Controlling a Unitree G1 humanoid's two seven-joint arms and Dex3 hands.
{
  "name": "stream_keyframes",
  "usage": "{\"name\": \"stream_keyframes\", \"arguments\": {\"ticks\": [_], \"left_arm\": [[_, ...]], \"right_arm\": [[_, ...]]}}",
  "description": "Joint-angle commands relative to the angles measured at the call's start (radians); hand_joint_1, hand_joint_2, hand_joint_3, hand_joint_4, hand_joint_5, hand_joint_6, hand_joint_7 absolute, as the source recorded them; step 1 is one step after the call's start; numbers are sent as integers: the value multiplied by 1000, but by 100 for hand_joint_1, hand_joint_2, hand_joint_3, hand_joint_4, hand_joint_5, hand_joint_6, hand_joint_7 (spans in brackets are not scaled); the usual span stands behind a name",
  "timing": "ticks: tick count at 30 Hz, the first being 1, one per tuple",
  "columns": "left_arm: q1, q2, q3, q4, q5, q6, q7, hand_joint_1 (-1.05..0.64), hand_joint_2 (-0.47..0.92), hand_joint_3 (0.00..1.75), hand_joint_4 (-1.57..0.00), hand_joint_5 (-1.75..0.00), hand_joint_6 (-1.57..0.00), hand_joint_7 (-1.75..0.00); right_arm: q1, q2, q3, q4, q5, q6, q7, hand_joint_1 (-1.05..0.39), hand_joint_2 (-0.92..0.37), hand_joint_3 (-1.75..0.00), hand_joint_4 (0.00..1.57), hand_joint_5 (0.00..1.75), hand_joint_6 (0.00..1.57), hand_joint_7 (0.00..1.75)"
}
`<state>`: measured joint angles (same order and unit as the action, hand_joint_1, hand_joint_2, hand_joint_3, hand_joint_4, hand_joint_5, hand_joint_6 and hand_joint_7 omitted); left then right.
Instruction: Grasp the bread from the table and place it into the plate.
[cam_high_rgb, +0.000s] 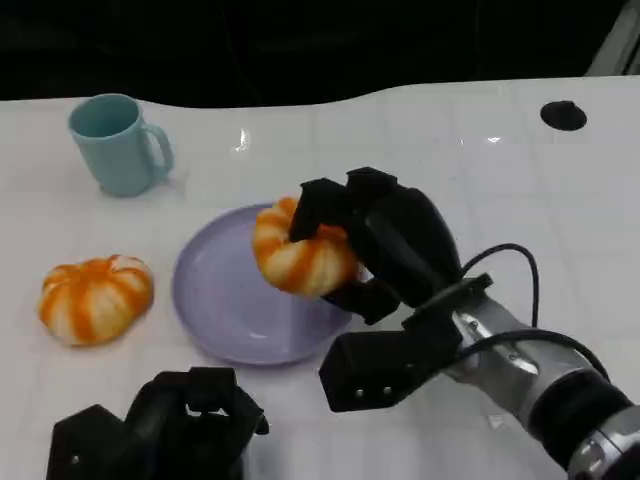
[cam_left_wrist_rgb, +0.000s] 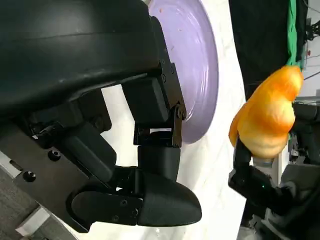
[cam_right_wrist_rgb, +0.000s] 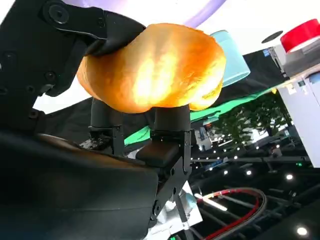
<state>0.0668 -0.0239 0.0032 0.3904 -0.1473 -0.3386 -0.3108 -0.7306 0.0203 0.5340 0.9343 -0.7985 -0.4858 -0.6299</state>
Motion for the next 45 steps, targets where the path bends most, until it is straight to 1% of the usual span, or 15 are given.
{"name": "stream_keyframes", "arguments": {"ticks": [1, 7, 9, 10, 12, 13, 14, 16, 20, 30, 33, 36, 39, 43, 45], "left_arm": [[8, 9, 4, -2, 2, -14, 0, -105, 53, 69, -157, -122, -142, -82], [15, 7, -1, -19, 12, -2, 10, -105, 52, 69, -157, -122, -142, -82], [16, 6, -2, -19, 15, -4, 12, -105, 52, 69, -157, -123, -142, -82], [15, 6, -2, -19, 14, -4, 13, -105, 53, 69, -157, -123, -142, -82], [15, 5, -2, -18, 14, -6, 12, -105, 53, 69, -157, -123, -142, -82], [15, 5, -2, -18, 13, -5, 12, -105, 52, 69, -157, -123, -142, -82], [14, 6, -3, -17, 14, -7, 13, -105, 52, 69, -157, -123, -142, -82], [13, 7, -3, -13, 18, -15, 13, -105, 53, 70, -157, -123, -142, -82], [12, 10, -1, -12, 13, -11, 8, -105, 53, 70, -157, -123, -141, -82], [11, 10, -2, -15, 16, -5, 11, -105, 53, 70, -157, -122, -141, -83], [9, 8, -1, -10, 11, -9, 8, -105, 52, 70, -157, -122, -141, -83], [9, 10, -3, -13, 16, -6, 11, -105, 52, 70, -157, -123, -141, -83], [8, 11, -2, -10, 15, -11, 8, -105, 53, 70, -157, -123, -141, -83], [8, 11, -1, -9, 13, -9, 7, -105, 53, 69, -157, -122, -141, -83], [5, 10, 1, -4, 9, -11, 4, -105, 53, 69, -157, -122, -140, -83]], "right_arm": [[-46, 37, 5, 71, 24, -1, 8, -18, -37, -118, 93, 175, 69, 170], [-78, 78, 34, 153, -4, 38, -49, -16, -36, -117, 93, 175, 70, 175], [-86, 82, 41, 169, -5, 61, -43, -16, -41, -105, 87, 175, 77, 139], [-89, 82, 44, 173, -4, 77, -26, -18, -49, -87, 83, 154, 83, 104], [-95, 81, 50, 172, -3, 120, 42, -23, -66, -55, 75, 110, 86, 51], [-96, 80, 51, 168, 4, 138, 91, -28, -75, -40, 64, 85, 76, 30], [-97, 78, 50, 161, 12, 152, 138, -38, -85, -26, 45, 57, 60, 12], [-93, 74, 48, 143, 24, 167, 195, -50, -91, -19, 26, 37, 45, 3], [-82, 65, 50, 103, 26, 189, 249, -62, -92, -22, 11, 29, 32, 0], [-32, 29, 45, -11, 56, 179, 345, -77, -92, -30, 5, 34, 25, 0], [-10, 17, 40, -56, 64, 183, 375, -77, -92, -29, 5, 37, 24, 0], [34, -7, 21, -132, 95, 174, 417, -75, -92, -28, 4, 38, 24, 0], [75, -30, 7, -196, 117, 157, 427, -72, -92, -28, 9, 41, 27, 2], [152, -42, -42, -274, 210, 103, 460, -66, -92, -27, 16, 46, 33, 5], [192, -49, -62, -318, 252, 83, 483, -63, -92, -29, 22, 51, 39, 7]]}}
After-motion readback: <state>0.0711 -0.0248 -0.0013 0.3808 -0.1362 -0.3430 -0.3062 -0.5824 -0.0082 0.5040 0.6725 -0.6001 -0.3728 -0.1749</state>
